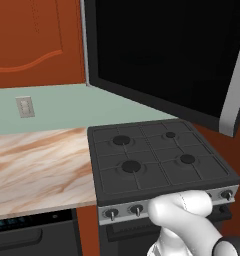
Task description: Retrieve the reheated potato from the microwave, then place the potato, cheese, and condiment on the cutting board.
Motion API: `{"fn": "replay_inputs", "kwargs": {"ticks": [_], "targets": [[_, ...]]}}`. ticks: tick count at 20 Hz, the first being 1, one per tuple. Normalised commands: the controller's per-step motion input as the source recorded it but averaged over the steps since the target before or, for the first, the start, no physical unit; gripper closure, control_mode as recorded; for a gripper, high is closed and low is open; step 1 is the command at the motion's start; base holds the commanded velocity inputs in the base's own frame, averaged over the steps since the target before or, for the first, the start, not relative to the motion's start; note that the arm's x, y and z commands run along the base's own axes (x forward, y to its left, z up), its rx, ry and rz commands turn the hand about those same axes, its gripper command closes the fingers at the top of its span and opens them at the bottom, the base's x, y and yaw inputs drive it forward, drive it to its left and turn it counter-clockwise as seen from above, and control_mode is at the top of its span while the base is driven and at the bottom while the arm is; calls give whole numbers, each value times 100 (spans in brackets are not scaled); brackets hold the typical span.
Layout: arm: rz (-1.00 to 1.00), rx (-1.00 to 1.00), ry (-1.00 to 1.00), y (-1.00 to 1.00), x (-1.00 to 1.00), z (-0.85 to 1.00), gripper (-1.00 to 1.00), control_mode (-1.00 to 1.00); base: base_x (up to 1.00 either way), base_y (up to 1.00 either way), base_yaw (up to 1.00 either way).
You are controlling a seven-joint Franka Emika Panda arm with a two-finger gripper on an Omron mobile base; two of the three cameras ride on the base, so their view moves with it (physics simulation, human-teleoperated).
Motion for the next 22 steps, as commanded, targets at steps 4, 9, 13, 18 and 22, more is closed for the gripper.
{"fn": "replay_inputs", "kwargs": {"ticks": [4, 9, 13, 18, 22], "targets": [[9, 14, -1, 17, 51, -12, -100, -100, 0, 0, 0], [16, 16, -5, 15, 51, -3, -100, -100, 0, 0, 0], [14, 11, 0, 0, 65, -3, -100, -100, 0, 0, 0], [15, 1, 0, 3, 48, 0, -100, -100, 0, 0, 0], [18, 0, -1, 8, 27, 1, -100, -100, 0, 0, 0]]}}
